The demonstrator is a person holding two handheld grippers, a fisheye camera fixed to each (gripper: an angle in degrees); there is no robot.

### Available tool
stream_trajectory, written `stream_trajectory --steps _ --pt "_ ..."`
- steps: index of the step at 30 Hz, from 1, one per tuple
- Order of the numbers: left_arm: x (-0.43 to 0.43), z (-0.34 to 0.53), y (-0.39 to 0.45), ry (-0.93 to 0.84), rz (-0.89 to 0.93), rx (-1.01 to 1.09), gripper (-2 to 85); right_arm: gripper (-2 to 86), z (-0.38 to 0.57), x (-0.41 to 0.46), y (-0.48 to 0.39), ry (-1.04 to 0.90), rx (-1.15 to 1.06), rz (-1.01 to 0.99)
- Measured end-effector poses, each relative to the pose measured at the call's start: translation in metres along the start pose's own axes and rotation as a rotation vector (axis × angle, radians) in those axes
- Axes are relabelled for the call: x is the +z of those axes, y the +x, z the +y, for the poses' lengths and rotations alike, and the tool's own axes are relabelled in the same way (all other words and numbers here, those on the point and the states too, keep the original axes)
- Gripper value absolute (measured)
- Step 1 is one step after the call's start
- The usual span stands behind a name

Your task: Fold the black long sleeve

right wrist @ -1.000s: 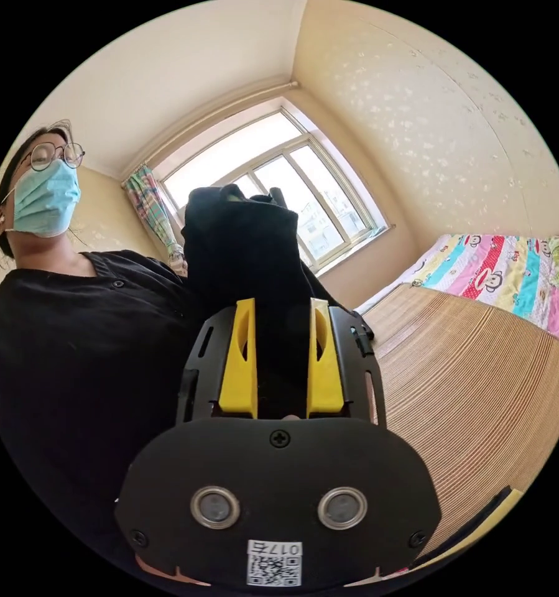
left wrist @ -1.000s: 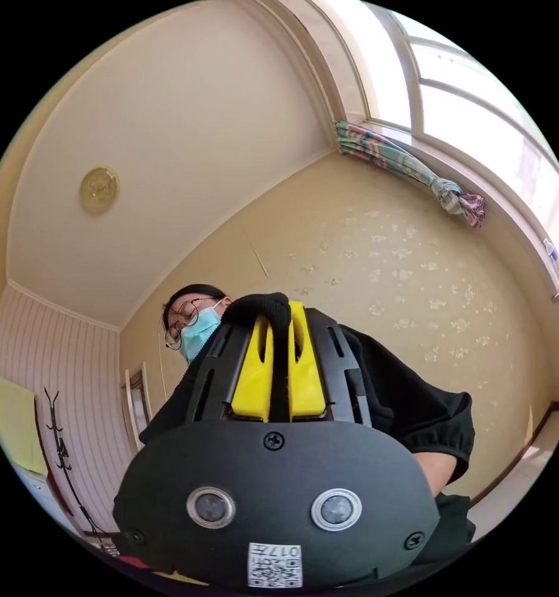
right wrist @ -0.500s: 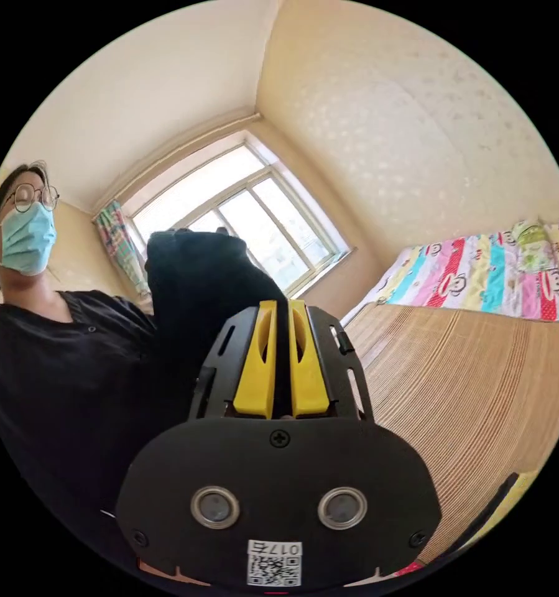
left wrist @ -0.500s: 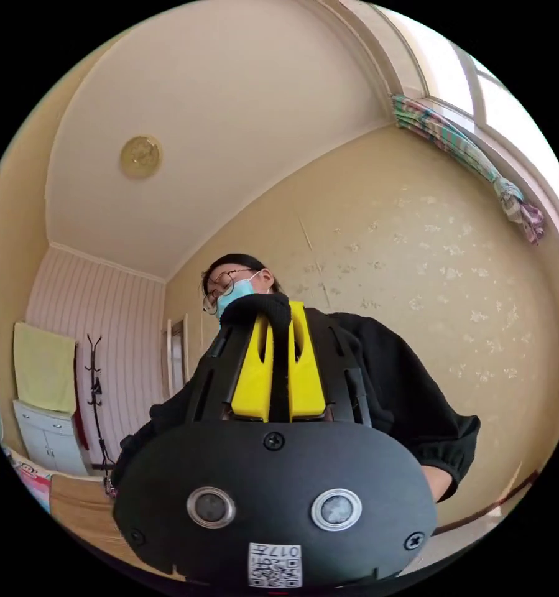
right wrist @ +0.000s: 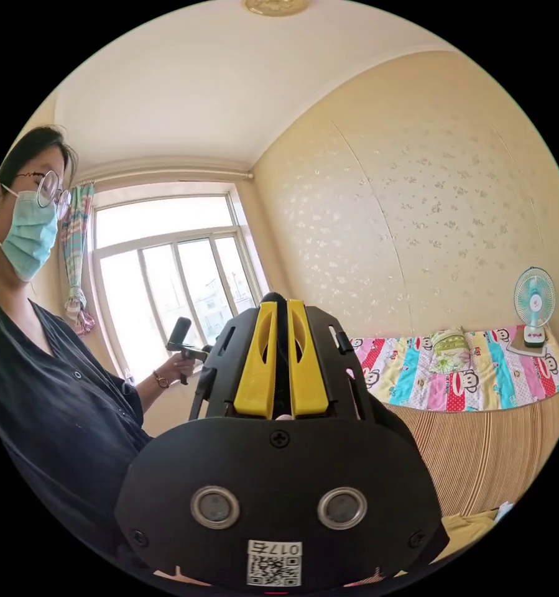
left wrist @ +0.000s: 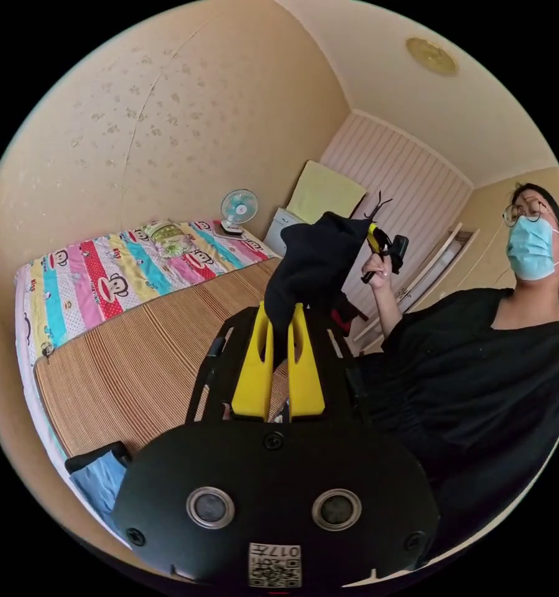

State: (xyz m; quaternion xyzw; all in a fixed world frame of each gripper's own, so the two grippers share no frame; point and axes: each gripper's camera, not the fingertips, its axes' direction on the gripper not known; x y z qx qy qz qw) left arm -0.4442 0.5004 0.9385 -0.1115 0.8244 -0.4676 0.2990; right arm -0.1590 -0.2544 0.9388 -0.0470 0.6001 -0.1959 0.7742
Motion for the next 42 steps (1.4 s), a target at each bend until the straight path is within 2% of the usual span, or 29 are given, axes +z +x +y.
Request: stream_trajectory --steps 8,12,15,20,23,28,31,36,42 --pt "0.014 -0.023 0.033 0.036 0.186 0.134 4.1 2.8 -0.019 -0.040 -0.049 0.153 -0.088 -0.026" --pt "0.040 -0.026 0.030 -0.053 0.240 0.109 6.0 2.7 -0.038 -0.031 -0.072 0.159 -0.116 0.021" --pt "0.048 -0.018 0.024 -0.038 0.318 0.068 5.9 2.7 -0.047 -0.024 -0.081 0.161 -0.130 -0.029" --pt "0.064 -0.014 0.034 -0.101 0.275 0.066 4.2 2.8 -0.052 -0.011 -0.098 0.133 -0.173 -0.024" --pt "0.047 -0.011 0.027 -0.019 0.246 0.015 4.1 2.8 -0.051 -0.008 -0.098 0.097 -0.167 0.051" --pt "-0.011 0.004 0.005 0.273 0.182 -0.107 4.0 2.9 -0.038 -0.008 -0.076 0.002 -0.075 0.109" --pt "-0.040 0.012 0.003 0.413 0.200 -0.103 3.9 2.9 -0.023 -0.002 -0.068 -0.092 -0.054 0.136" --pt "-0.085 0.014 0.013 0.471 0.286 0.064 3.9 2.8 0.006 0.003 -0.056 -0.105 0.049 0.054" --pt "-0.152 -0.026 0.006 0.478 0.127 0.109 3.2 3.0 -0.021 0.036 -0.042 -0.029 0.064 -0.027"
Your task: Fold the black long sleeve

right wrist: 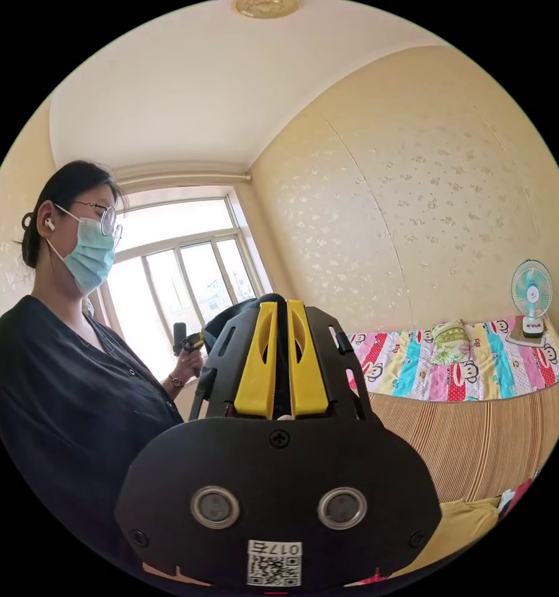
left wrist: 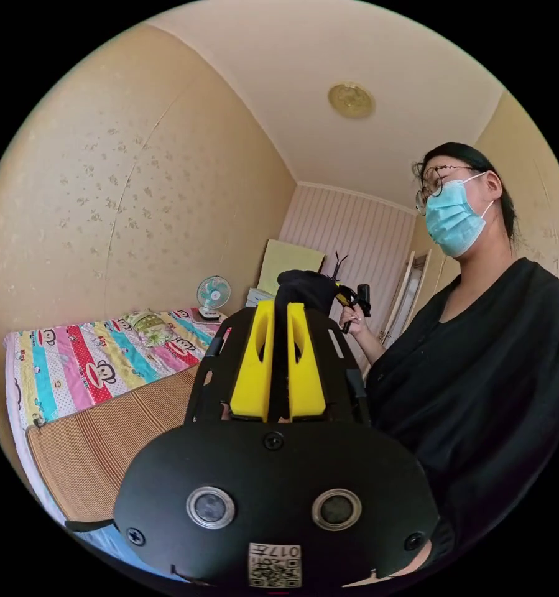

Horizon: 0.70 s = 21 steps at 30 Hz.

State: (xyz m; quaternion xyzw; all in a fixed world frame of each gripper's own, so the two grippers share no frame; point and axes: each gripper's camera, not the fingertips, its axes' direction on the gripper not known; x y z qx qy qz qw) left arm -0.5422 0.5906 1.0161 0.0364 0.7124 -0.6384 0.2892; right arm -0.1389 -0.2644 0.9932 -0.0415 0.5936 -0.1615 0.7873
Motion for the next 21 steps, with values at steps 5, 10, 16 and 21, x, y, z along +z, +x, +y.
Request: stream_trajectory --steps 5,10,16,21 --pt "0.051 -0.059 -0.108 -0.229 -0.183 -0.199 3.3 3.2 -0.044 0.106 0.072 -0.178 0.127 0.186" --pt "0.175 -0.027 -0.331 -0.416 -0.330 -0.545 5.7 4.0 -0.013 0.304 0.232 -0.509 0.231 0.678" --pt "0.204 0.111 -0.444 -0.430 -0.501 -0.782 7.9 6.1 0.136 0.437 0.357 -0.653 0.424 0.804" --pt "0.211 0.253 -0.424 -0.629 -0.506 -0.789 7.8 6.2 0.313 0.446 0.340 -0.889 0.423 0.734"
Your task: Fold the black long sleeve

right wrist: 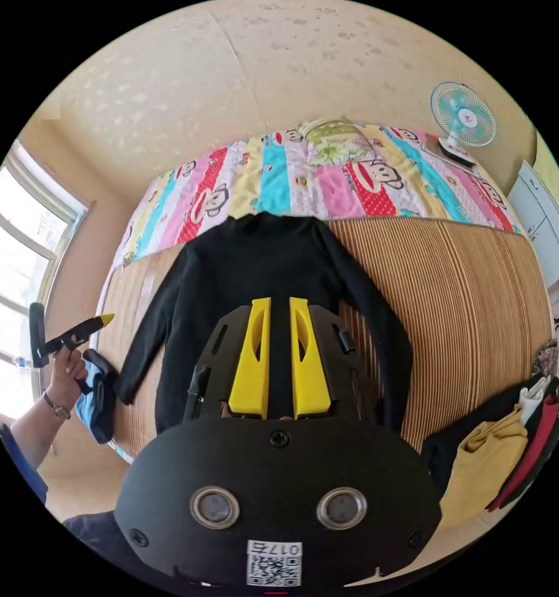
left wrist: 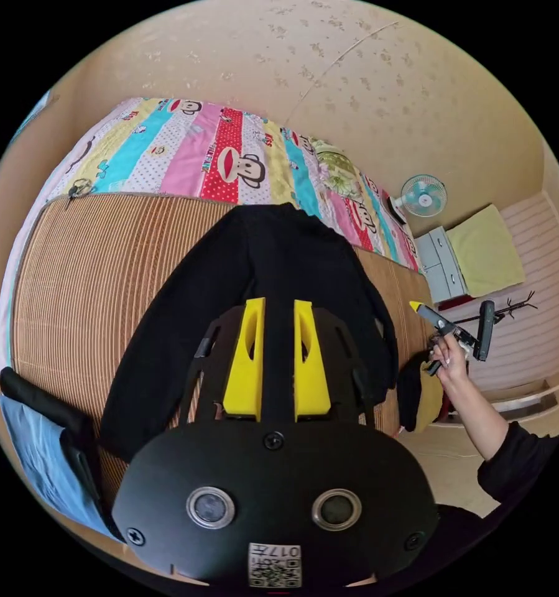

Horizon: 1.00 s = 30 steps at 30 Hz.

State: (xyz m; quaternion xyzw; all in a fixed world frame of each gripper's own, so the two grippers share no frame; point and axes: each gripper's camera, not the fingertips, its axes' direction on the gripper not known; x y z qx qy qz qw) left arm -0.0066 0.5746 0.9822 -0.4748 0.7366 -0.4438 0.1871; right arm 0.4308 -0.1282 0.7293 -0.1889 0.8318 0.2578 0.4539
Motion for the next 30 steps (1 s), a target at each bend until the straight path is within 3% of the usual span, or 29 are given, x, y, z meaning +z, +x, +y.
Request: stream_trajectory --steps 6,10,14,18,24,30 --pt "0.025 0.079 -0.052 -0.078 -0.054 -0.117 10.0 6.7 0.096 0.070 0.008 -0.164 -0.049 0.152" --pt "0.015 0.092 -0.077 -0.141 -0.054 -0.118 11.3 7.1 0.111 0.070 0.025 -0.111 0.006 0.257" --pt "0.007 0.087 -0.113 -0.200 -0.036 -0.141 10.8 10.5 0.098 0.074 0.072 -0.115 0.172 0.123" --pt "0.005 0.080 -0.138 -0.298 0.007 -0.157 10.0 10.9 0.098 0.127 0.082 -0.329 0.095 0.134" --pt "-0.004 0.074 -0.137 -0.496 -0.140 0.088 3.4 3.7 0.113 0.124 0.053 -0.369 -0.124 0.189" --pt "-0.045 0.128 -0.187 -0.519 -0.034 -0.062 2.4 3.0 0.183 0.110 0.056 -0.425 -0.081 0.181"
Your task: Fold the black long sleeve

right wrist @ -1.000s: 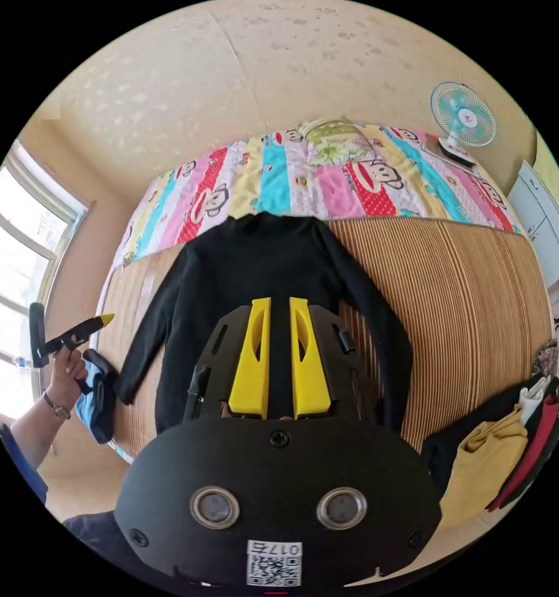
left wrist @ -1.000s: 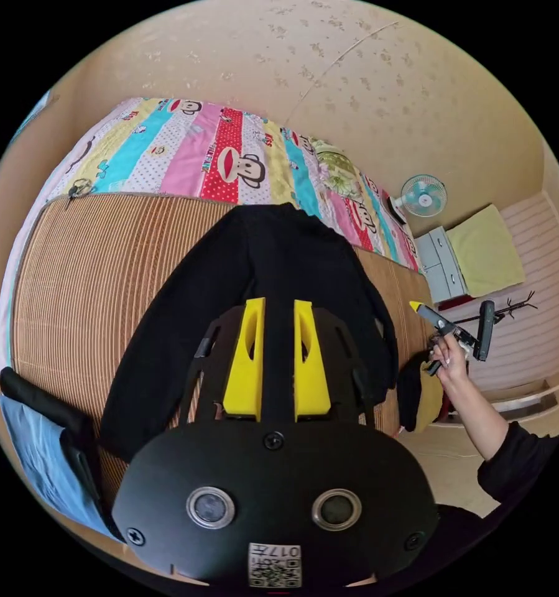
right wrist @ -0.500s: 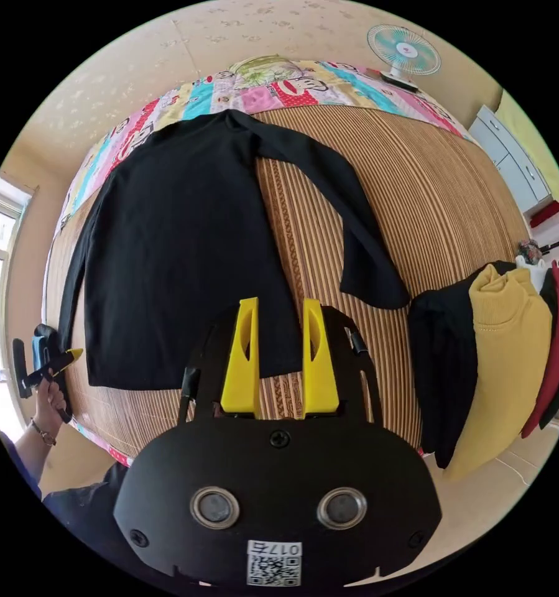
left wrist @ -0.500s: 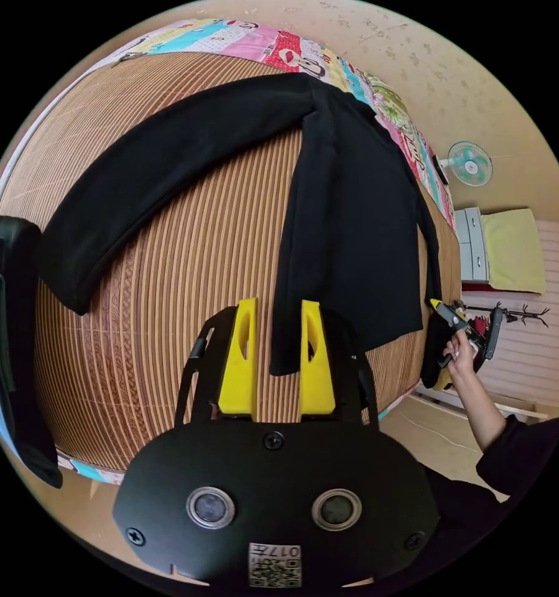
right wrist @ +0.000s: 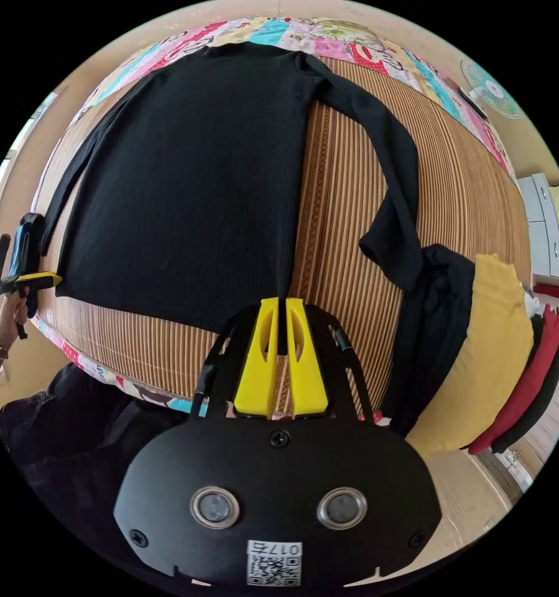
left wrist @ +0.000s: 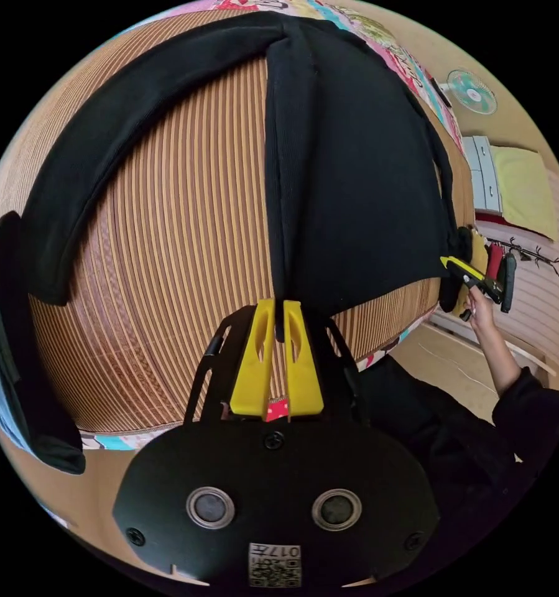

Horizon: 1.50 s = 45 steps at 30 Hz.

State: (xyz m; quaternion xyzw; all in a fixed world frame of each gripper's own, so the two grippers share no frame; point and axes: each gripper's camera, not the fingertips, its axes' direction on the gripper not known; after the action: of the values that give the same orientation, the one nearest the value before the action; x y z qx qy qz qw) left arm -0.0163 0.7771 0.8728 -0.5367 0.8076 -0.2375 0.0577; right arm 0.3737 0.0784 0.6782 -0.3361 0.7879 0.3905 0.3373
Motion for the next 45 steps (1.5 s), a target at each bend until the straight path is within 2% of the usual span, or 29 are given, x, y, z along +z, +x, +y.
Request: stream_trajectory --steps 5,8,10,11,13,14,16,18,19,22,24,26,29,31,33,36,40,45 --pt "0.009 0.063 -0.042 -0.004 0.089 -0.114 3.0 3.5 0.056 0.035 0.000 -0.080 0.048 -0.031" --pt "-0.007 0.086 -0.067 0.115 0.181 -0.128 4.4 4.8 0.073 0.039 0.005 -0.055 0.116 -0.096" --pt "-0.041 0.099 -0.106 0.350 0.289 -0.282 7.7 6.4 0.076 0.026 0.010 0.021 0.168 -0.113" --pt "-0.049 0.101 -0.118 0.413 0.332 -0.335 8.8 7.2 0.075 0.018 0.013 0.060 0.209 -0.110" --pt "-0.064 0.110 -0.166 0.626 0.546 -0.578 12.3 7.4 0.069 0.011 0.015 0.115 0.255 -0.128" --pt "-0.062 0.111 -0.177 0.653 0.606 -0.661 12.9 7.5 0.062 0.008 0.014 0.152 0.267 -0.162" --pt "-0.041 0.118 -0.207 0.746 0.874 -0.942 15.0 7.6 0.049 0.009 0.004 0.206 0.249 -0.227" --pt "-0.023 0.127 -0.216 0.821 0.998 -1.125 14.6 7.7 0.026 0.018 -0.019 0.210 0.219 -0.313" --pt "-0.014 0.136 -0.218 0.888 1.051 -1.225 13.6 7.7 0.021 0.020 -0.026 0.209 0.209 -0.335" --pt "0.001 0.152 -0.231 0.979 1.072 -1.317 9.3 7.7 -0.003 0.025 -0.068 0.221 0.126 -0.406" --pt "0.010 0.155 -0.235 0.937 1.040 -1.331 5.7 7.6 -0.018 0.030 -0.101 0.212 0.040 -0.401" --pt "0.015 0.159 -0.234 0.976 1.056 -1.309 4.1 7.6 -0.028 0.033 -0.120 0.208 -0.015 -0.383" --pt "-0.009 0.158 -0.231 0.945 0.919 -1.159 3.4 7.6 -0.045 0.033 -0.140 0.225 -0.082 -0.361" --pt "-0.063 0.140 -0.213 0.880 0.705 -0.845 2.9 7.6 -0.056 0.031 -0.149 0.234 -0.151 -0.324" --pt "-0.107 0.132 -0.189 0.902 0.563 -0.624 2.6 7.6 -0.072 0.033 -0.155 0.244 -0.220 -0.250" --pt "-0.167 0.126 -0.162 0.995 0.526 -0.376 2.3 7.3 -0.092 0.045 -0.164 0.215 -0.308 -0.291" --pt "-0.229 0.119 -0.142 1.130 0.396 -0.153 2.3 5.8 -0.105 0.075 -0.196 0.132 -0.452 -0.295" --pt "-0.256 0.094 -0.128 1.168 0.273 -0.009 2.1 1.4 -0.096 0.120 -0.262 0.095 -0.565 -0.371"
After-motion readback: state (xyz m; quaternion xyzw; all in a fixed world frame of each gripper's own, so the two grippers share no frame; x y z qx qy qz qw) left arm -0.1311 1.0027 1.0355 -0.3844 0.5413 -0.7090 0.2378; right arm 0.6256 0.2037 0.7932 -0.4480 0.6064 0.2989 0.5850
